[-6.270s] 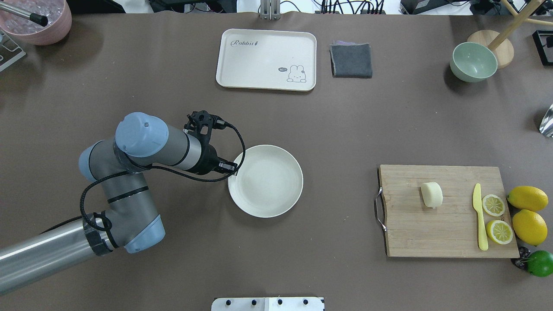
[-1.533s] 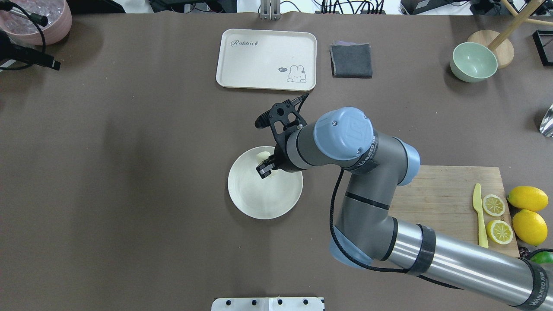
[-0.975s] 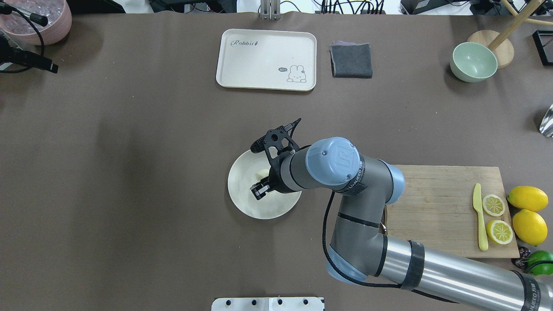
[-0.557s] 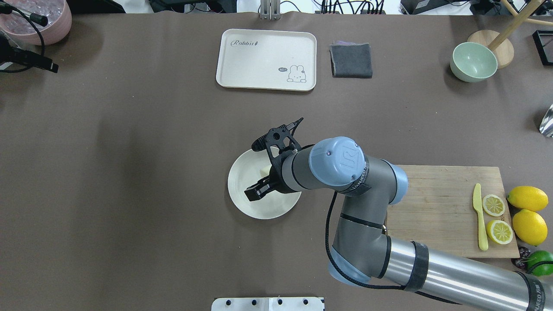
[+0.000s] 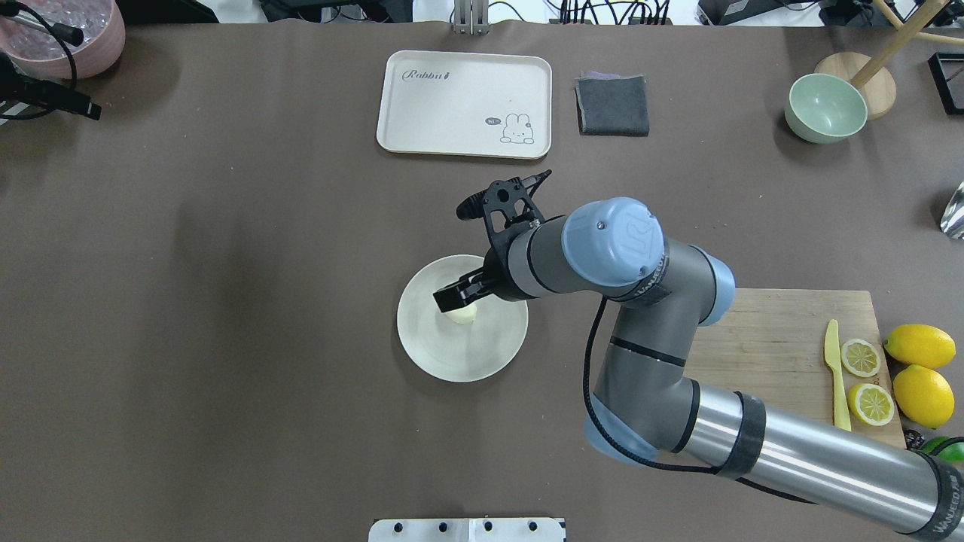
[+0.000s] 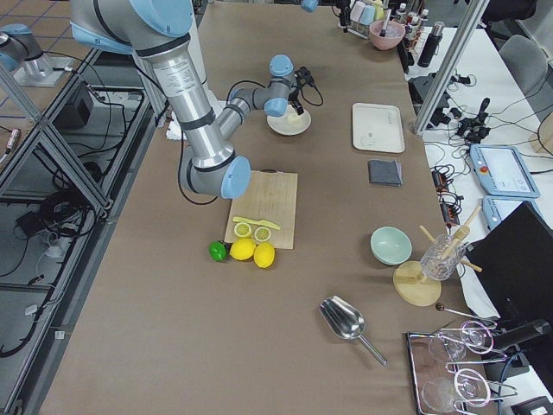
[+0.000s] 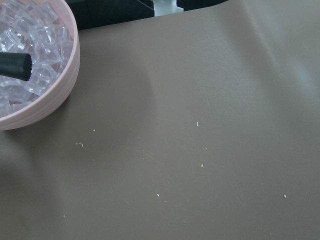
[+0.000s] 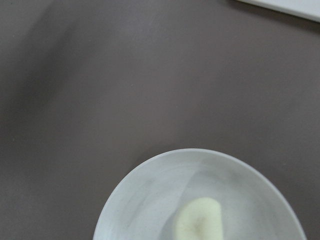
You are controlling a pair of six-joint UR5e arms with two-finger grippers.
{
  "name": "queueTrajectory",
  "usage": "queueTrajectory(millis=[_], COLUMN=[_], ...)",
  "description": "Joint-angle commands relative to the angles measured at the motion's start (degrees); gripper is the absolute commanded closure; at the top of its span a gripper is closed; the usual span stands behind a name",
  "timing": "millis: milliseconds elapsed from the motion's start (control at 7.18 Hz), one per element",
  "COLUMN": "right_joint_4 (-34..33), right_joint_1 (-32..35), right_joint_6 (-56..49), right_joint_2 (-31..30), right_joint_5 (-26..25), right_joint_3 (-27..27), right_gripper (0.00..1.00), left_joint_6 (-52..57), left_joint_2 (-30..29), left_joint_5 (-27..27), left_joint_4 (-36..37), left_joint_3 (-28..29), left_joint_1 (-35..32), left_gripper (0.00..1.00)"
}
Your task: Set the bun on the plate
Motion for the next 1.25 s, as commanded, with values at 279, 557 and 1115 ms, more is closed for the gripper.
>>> queueTrajectory(millis=[279, 557, 1115], right_joint_4=[-9.2, -14.9, -24.0], right_joint_1=[21.2, 30.5, 44.8], right_joint_6=[-4.4, -5.3, -23.8], right_joint_2=[-1.8, -4.7, -12.2], right_joint_5=[16.4, 22.9, 26.4], right_joint_3=[0.3, 1.1, -0.2], right_gripper=[0.00, 0.00, 0.00], left_joint_6=[-1.2, 2.1, 4.6], left_joint_2=[0.5, -2.4, -6.1], left_joint_5=[-1.0, -6.5, -6.8], left_joint_4=[3.0, 15.8, 28.2], left_joint_3=[2.4, 3.1, 3.1], left_joint_1=[-8.0, -14.9, -19.3], left_gripper=[0.02, 0.02, 0.02])
